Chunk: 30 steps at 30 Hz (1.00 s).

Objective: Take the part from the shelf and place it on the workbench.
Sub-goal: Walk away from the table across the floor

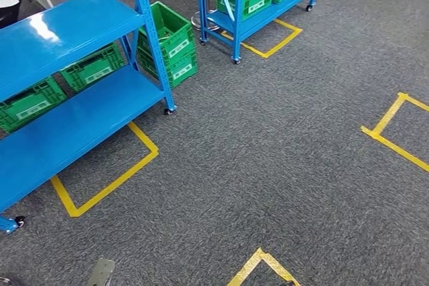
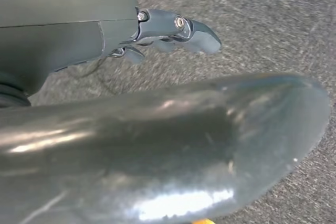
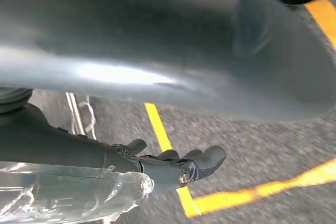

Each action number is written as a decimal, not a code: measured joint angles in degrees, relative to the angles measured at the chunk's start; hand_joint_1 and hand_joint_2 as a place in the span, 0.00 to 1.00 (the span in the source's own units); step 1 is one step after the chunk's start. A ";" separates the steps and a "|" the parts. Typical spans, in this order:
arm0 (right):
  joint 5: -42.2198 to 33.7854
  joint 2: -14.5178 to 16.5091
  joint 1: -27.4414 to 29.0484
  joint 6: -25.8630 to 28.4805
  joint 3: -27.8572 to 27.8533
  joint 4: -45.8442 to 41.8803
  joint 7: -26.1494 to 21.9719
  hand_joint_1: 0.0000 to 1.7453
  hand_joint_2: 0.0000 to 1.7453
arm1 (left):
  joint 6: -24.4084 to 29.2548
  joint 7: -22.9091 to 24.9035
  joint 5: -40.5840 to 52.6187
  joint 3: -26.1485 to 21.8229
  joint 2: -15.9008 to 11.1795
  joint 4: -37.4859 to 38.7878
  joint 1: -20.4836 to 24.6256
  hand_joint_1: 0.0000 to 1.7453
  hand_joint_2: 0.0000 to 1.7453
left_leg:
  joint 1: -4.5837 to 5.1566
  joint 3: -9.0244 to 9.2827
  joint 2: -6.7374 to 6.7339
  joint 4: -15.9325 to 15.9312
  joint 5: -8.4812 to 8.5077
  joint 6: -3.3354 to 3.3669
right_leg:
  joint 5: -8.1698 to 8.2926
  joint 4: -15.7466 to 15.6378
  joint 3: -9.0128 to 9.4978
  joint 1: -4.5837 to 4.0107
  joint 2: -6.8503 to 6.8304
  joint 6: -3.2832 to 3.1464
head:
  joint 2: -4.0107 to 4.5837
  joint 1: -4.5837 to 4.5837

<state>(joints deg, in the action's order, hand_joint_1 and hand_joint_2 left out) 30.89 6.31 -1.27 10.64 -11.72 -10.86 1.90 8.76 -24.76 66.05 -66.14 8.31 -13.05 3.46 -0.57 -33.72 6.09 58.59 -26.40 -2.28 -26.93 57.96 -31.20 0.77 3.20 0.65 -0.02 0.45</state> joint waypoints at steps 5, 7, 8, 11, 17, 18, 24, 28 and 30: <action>0.48 0.01 0.35 -0.09 -0.01 0.00 -0.02 0.00 0.00 | 0.07 -0.32 0.05 0.00 -0.01 0.00 0.27 0.00 0.00 | 0.18 -8.05 -5.36 13.97 -4.62 -0.66 | -1.07 -0.38 1.37 -0.25 -4.69 -0.57 | 0.00 0.50; 0.58 0.01 0.34 -0.09 0.00 0.00 -0.07 0.00 0.00 | 0.15 -0.33 0.05 0.00 -0.09 0.00 0.04 0.00 0.00 | 0.20 -6.34 -6.13 9.85 -0.67 -0.56 | -1.87 -0.38 2.41 -0.20 -6.24 -0.35 | 0.00 0.56; 0.61 0.01 0.31 -0.09 0.00 0.00 -0.10 0.00 0.00 | 0.17 -0.36 0.06 0.00 -0.10 0.00 0.01 0.00 0.00 | 0.30 -4.57 -7.63 6.17 1.50 -0.41 | -2.36 -0.40 2.91 -0.29 -6.95 -0.12 | 0.00 0.58; 0.63 0.01 0.30 -0.10 -0.01 0.00 -0.15 0.00 0.00 | 0.20 -0.46 0.08 0.00 -0.07 0.00 0.30 0.00 0.00 | 0.80 -1.24 -11.05 -0.76 2.90 0.83 | -3.92 -0.43 4.30 -1.09 -8.97 0.90 | -0.01 0.68; 0.75 0.01 -0.10 -0.15 0.00 -0.02 -0.25 0.00 0.00 | 0.34 -0.55 0.11 0.00 -0.04 0.00 0.24 0.00 0.00 | 0.34 0.34 -6.70 -1.18 1.26 3.09 | -8.35 7.67 1.61 -0.55 -4.84 2.45 | -0.02 0.04; 0.75 0.01 -0.01 -0.16 0.00 -0.01 -0.26 0.00 0.00 | 0.36 -0.58 0.12 0.00 -0.07 0.00 0.36 0.00 0.00 | 0.34 0.58 -5.83 -1.18 1.03 3.28 | -9.81 11.65 -1.01 -0.49 -4.08 2.57 | -0.03 -0.07; 0.79 0.01 0.55 -0.20 0.00 0.10 -0.35 0.00 0.00 | 0.50 -0.63 0.14 0.00 -0.01 0.00 -0.13 0.00 0.00 | 0.12 3.38 -0.52 -1.08 -1.16 2.52 | -1.11 6.04 -5.05 -0.04 -0.71 2.47 | -0.02 -0.36; 0.81 0.01 0.52 -0.22 0.01 0.37 -0.33 0.00 0.00 | 0.53 -0.65 0.14 0.00 -0.12 0.00 -0.22 0.00 0.00 | -0.02 3.53 1.41 -1.29 -1.75 1.22 | 1.41 1.82 -4.04 -0.06 0.32 0.91 | -0.02 -0.55; 0.85 0.00 0.48 -0.21 -0.03 0.37 -0.34 0.00 0.00 | 0.54 -0.67 0.14 0.00 -0.12 0.00 -0.15 0.00 0.00 | 0.15 3.13 -0.82 -0.11 -2.21 0.60 | 1.38 1.43 -3.15 -0.04 -0.79 0.21 | -0.02 -0.43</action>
<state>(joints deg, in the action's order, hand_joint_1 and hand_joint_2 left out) 31.75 6.31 -0.79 10.44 -11.74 -10.49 1.55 9.30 -25.43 66.19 -66.14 8.19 -13.05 3.31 -0.42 -30.59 5.26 58.48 -28.61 -1.68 -25.55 59.39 -34.34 0.73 2.41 0.86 -0.04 0.02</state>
